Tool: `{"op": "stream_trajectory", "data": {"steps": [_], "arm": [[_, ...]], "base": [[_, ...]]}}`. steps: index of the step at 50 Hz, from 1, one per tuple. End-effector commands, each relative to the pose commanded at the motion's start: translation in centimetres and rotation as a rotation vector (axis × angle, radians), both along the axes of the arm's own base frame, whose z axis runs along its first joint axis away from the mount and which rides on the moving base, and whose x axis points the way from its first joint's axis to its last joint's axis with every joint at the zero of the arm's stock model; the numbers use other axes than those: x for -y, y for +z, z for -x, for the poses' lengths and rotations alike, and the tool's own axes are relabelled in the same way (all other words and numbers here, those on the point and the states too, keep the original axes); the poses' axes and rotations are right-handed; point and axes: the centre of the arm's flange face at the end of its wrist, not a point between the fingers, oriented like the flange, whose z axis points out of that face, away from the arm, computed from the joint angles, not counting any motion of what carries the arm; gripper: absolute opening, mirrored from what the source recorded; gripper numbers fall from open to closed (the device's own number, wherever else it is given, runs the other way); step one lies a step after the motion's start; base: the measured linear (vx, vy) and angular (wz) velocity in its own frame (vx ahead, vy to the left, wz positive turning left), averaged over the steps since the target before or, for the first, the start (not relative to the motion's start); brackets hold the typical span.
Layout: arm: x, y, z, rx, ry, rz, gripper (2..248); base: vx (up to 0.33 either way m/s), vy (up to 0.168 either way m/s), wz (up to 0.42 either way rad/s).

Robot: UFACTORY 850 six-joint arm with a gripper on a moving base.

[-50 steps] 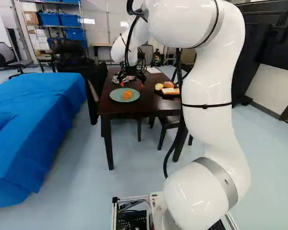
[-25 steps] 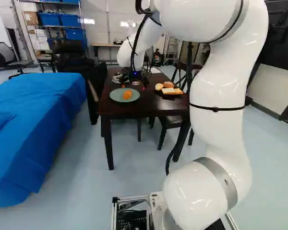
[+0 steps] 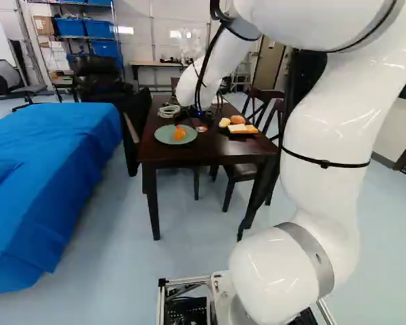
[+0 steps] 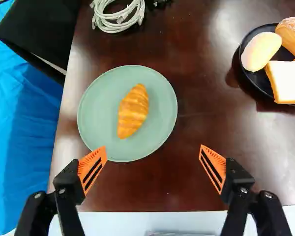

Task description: Move the croissant to the empty plate

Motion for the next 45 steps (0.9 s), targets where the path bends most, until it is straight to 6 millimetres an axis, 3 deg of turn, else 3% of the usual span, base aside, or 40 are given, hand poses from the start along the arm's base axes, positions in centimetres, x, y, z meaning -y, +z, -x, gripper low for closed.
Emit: {"op": "stream_trajectory", "data": {"steps": [45], "arm": [[6.6,-5.8,13.2,0.312,0.016,-0.005,247]], "base": [[0.000,0.000,0.000]]}}
